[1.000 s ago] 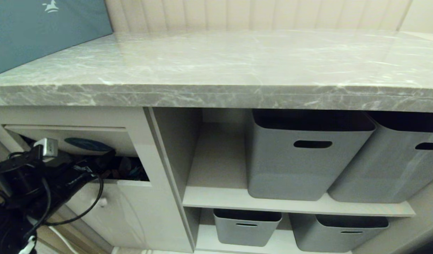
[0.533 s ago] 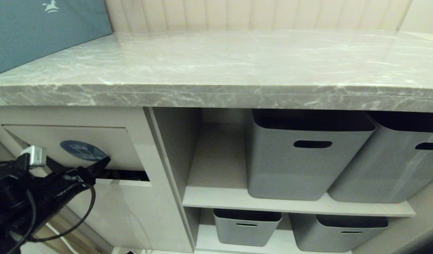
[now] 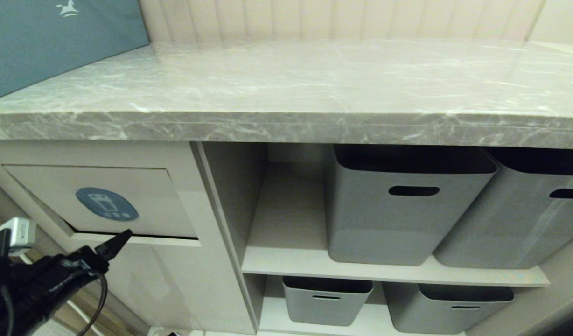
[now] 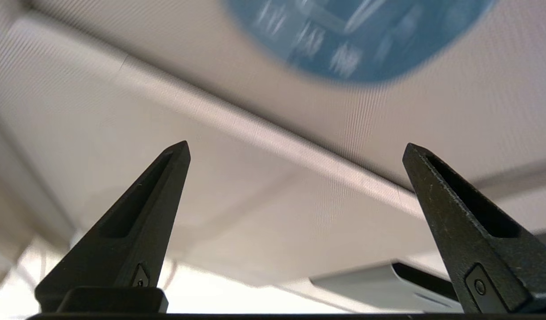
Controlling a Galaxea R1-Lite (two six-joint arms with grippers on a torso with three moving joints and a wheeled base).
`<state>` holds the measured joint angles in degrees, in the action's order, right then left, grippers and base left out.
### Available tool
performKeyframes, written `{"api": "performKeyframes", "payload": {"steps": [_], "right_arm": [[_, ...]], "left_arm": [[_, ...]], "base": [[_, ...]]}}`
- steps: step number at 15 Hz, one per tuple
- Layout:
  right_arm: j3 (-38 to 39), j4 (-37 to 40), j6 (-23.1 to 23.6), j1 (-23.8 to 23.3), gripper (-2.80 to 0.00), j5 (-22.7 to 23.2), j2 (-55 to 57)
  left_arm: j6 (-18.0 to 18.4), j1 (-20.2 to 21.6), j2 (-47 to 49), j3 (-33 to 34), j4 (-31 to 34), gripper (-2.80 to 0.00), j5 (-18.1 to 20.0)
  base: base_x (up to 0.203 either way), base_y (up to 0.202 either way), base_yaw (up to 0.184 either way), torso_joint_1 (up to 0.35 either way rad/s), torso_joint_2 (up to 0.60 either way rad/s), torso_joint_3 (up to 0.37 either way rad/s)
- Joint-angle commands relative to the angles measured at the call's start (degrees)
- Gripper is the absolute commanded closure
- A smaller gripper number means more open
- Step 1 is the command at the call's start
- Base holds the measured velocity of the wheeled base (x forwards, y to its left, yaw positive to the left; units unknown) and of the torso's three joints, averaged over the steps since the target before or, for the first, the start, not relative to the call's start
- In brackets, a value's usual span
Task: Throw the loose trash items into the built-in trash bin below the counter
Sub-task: Put the garbage in the trash can, then pick up the garbage
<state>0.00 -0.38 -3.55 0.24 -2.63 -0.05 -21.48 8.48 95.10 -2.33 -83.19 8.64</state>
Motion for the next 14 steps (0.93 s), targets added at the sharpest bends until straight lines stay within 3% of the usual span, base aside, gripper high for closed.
{"api": "performKeyframes", "payload": {"steps": [1,5,6,9,12,14], "right_arm": [[0.09,-0.06,-0.06,0.02,0.00,0.00,0.05],[0.09,-0.06,-0.05,0.02,0.00,0.00,0.05],[0.09,-0.02,0.03,0.02,0.00,0.00,0.05],[0.09,-0.06,-0.06,0.02,0.00,0.00,0.05],[0.09,-0.06,-0.06,0.02,0.00,0.00,0.05],[0.09,-0.06,-0.06,0.02,0.00,0.00,0.05]], "left_arm": [[-0.80,0.77,-4.84,1.82,0.52,-2.80,-0.04],[-1.74,1.83,-16.30,2.45,10.28,-2.80,-0.03],[-1.72,1.93,-18.70,2.44,11.33,0.00,-0.03],[-1.11,2.32,-29.01,0.83,16.96,0.00,-0.11],[2.16,4.51,-43.74,-4.34,37.14,0.00,-0.10],[6.30,5.09,-51.63,-7.39,49.22,0.00,0.05]], "base": [[0.000,0.000,0.000,0.000,0.00,0.000],[0.000,0.000,0.000,0.000,0.00,0.000],[0.000,0.000,0.000,0.000,0.00,0.000],[0.000,0.000,0.000,0.000,0.00,0.000],[0.000,0.000,0.000,0.000,0.00,0.000],[0.000,0.000,0.000,0.000,0.00,0.000]]}}
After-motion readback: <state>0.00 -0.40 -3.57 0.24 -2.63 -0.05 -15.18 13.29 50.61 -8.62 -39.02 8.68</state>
